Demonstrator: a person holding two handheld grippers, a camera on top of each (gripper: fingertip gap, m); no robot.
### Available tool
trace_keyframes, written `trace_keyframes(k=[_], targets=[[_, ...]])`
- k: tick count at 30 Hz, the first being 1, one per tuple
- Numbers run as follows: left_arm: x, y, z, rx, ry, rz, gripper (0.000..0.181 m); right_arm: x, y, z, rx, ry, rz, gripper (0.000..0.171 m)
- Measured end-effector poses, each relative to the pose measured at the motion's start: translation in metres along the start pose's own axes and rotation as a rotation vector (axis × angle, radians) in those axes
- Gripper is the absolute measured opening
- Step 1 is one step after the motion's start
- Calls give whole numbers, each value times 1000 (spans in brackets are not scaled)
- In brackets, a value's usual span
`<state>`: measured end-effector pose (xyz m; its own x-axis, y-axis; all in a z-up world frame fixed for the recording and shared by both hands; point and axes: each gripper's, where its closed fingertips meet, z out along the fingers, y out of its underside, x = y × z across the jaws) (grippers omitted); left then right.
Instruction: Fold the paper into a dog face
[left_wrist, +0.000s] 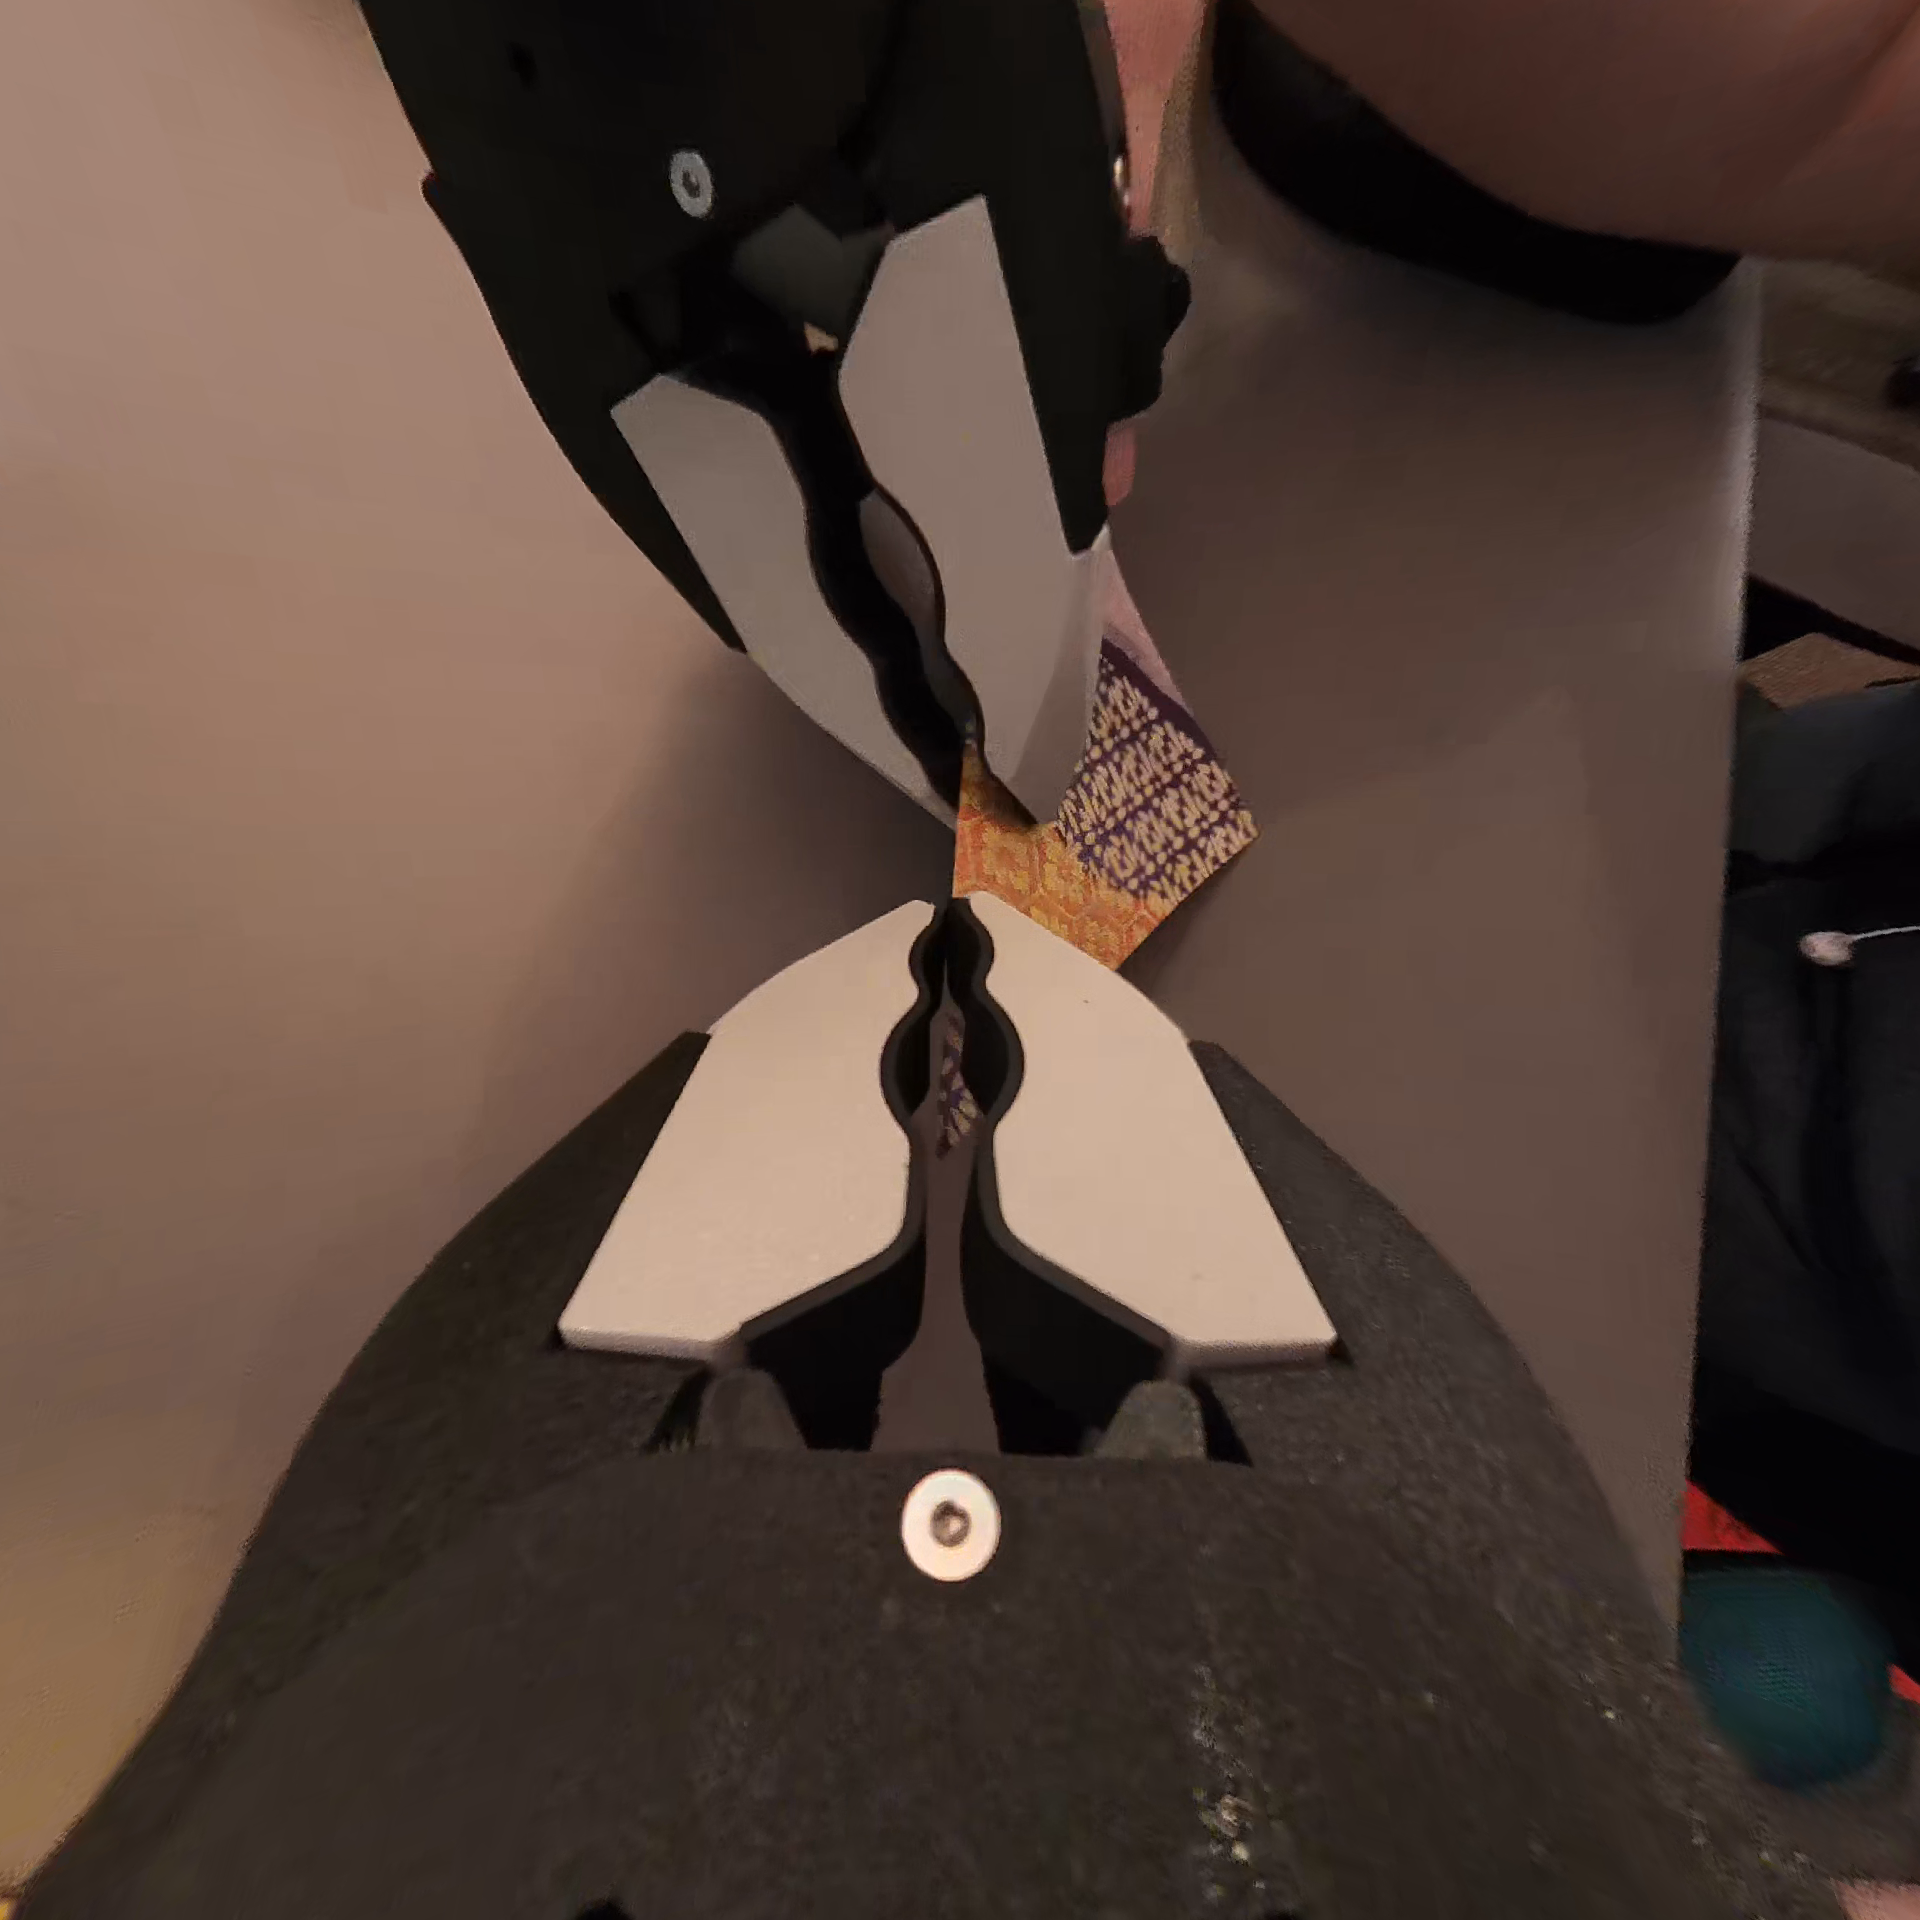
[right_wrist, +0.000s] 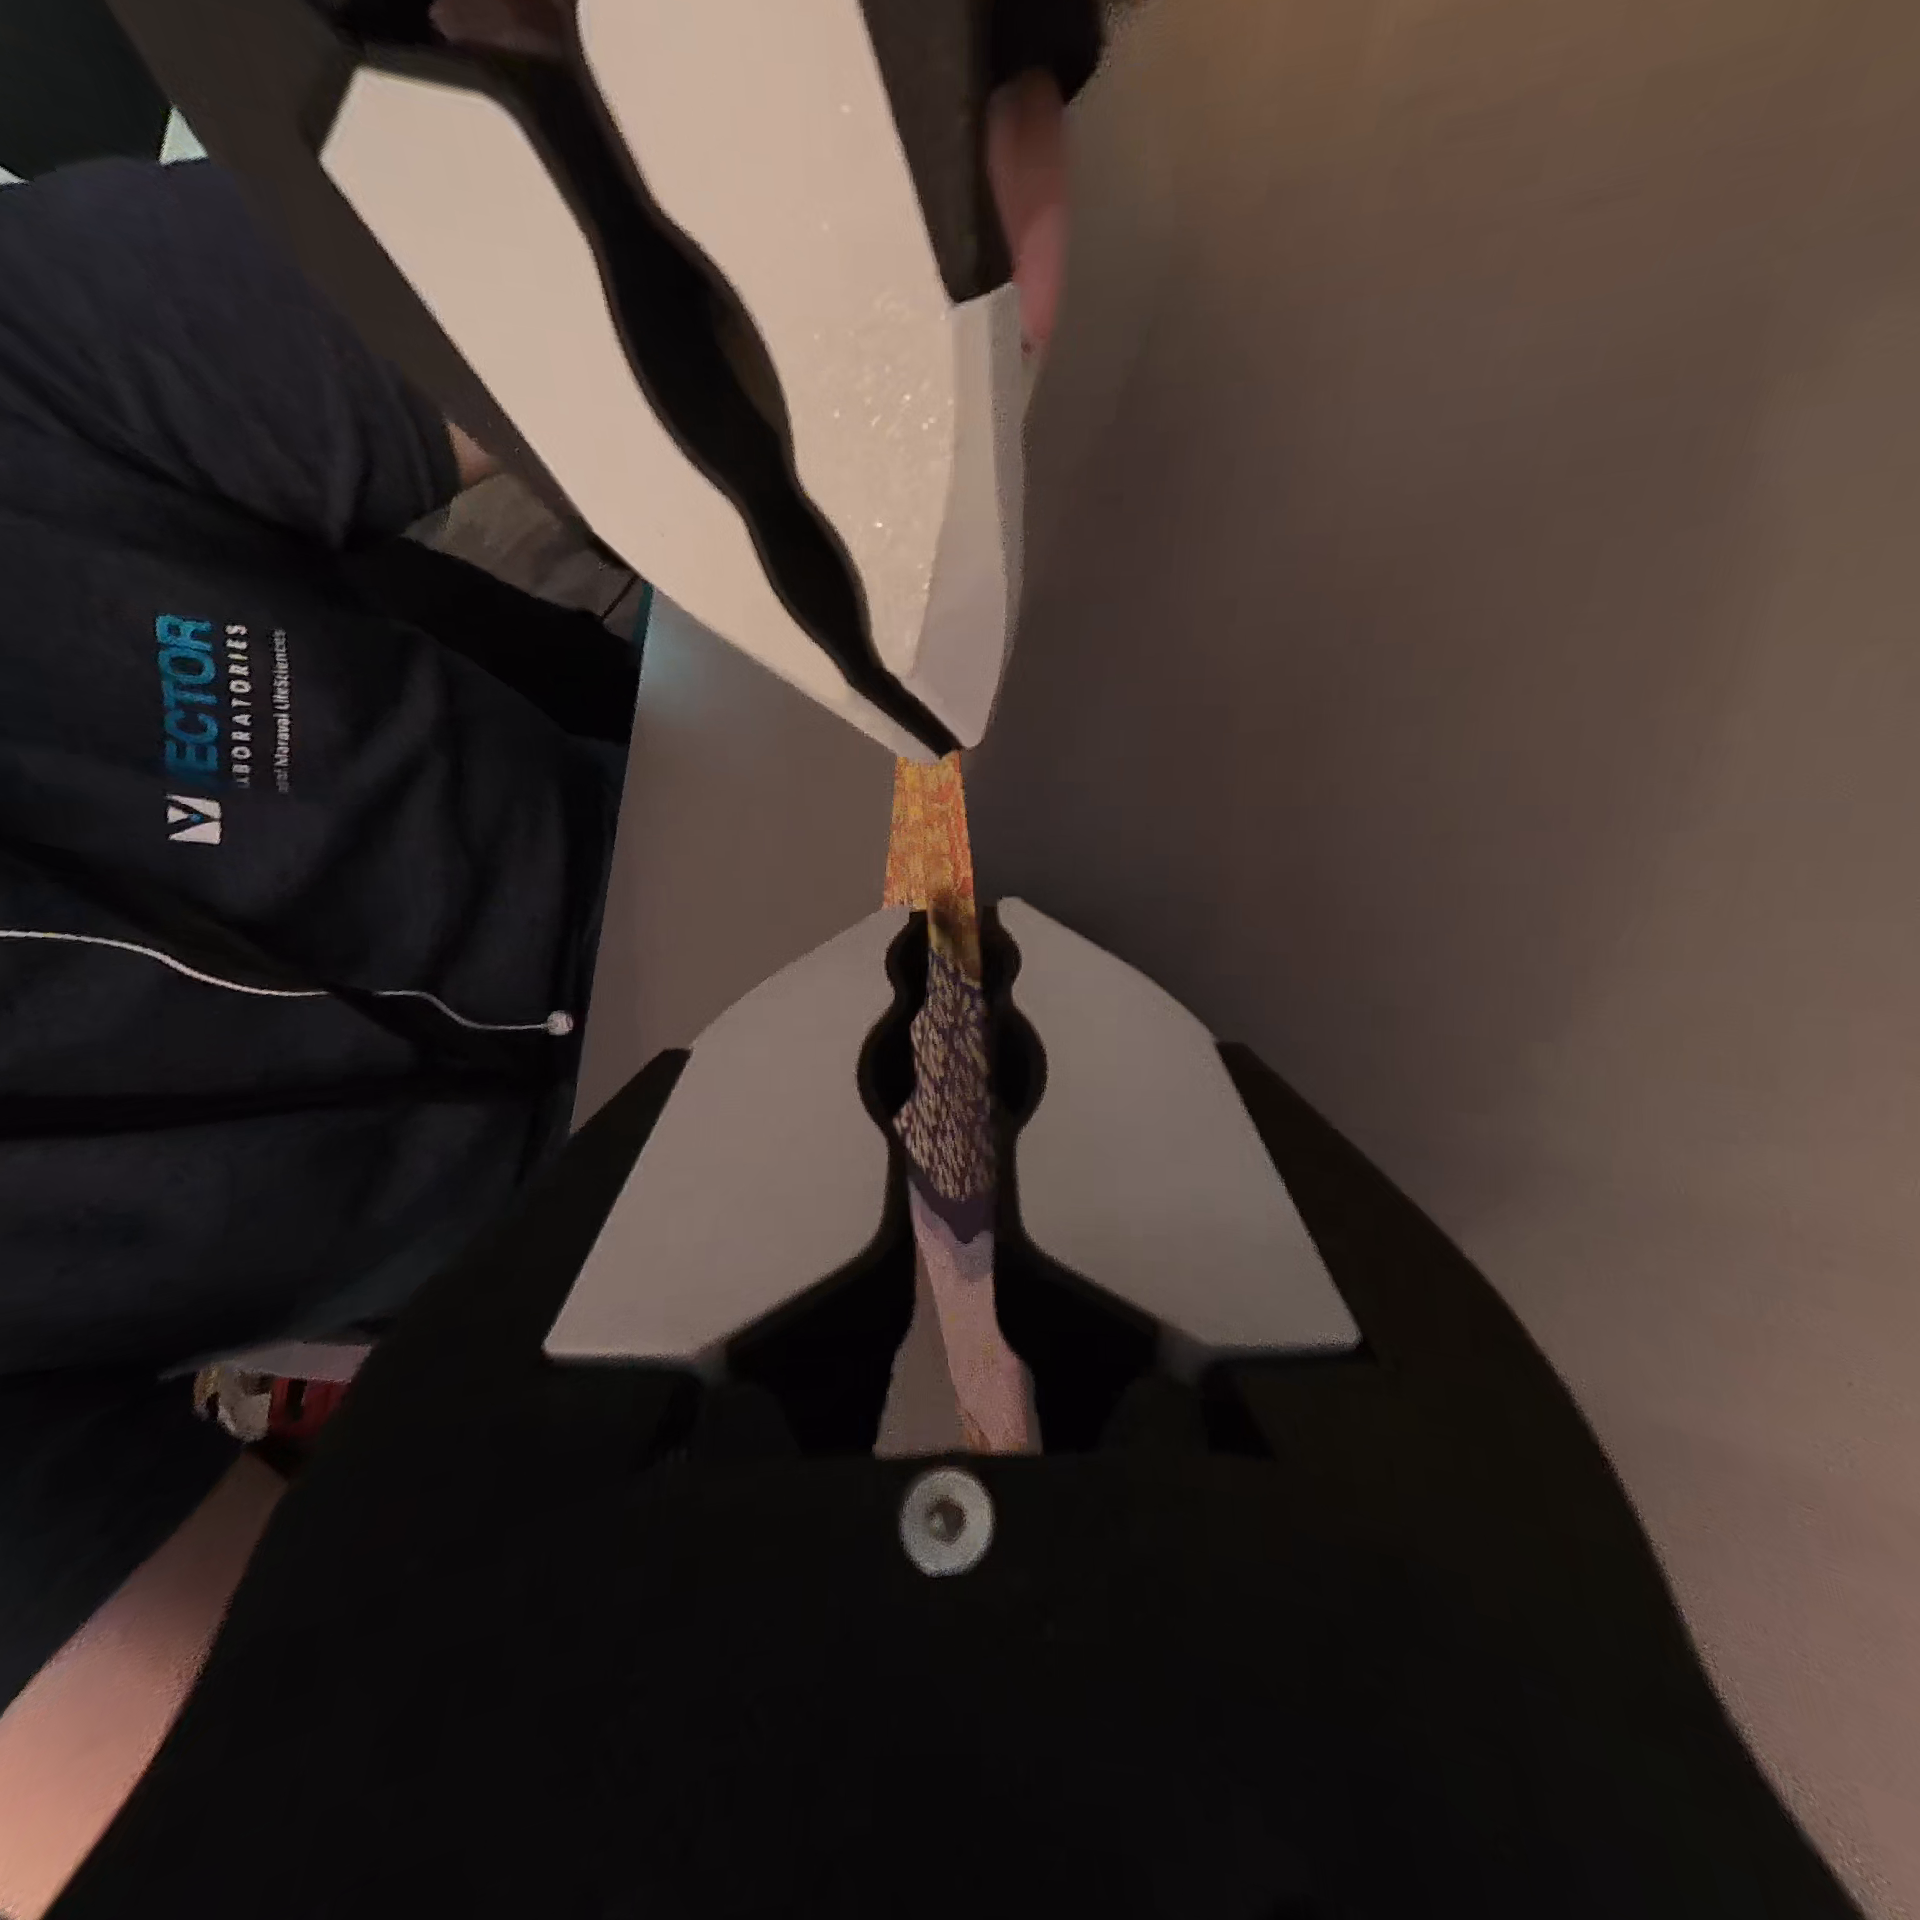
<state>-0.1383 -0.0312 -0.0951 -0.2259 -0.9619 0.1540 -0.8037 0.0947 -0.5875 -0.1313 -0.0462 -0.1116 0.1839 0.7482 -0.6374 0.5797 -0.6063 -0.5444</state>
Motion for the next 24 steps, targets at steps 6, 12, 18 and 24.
trace_keyframes(k=[6,12,18,24], targets=[[-8,3,4,-30,-62,39,0,12,9,0,-27,29,-7,13],[-9,5,7,-26,-43,13,0,17,29,8,-141,37,-37,0],[9,3,15,-8,95,-41,3,16,23,3,-108,61,-62,1],[23,-5,-3,74,106,-45,6,-16,-15,-30,222,278,-241,1]])
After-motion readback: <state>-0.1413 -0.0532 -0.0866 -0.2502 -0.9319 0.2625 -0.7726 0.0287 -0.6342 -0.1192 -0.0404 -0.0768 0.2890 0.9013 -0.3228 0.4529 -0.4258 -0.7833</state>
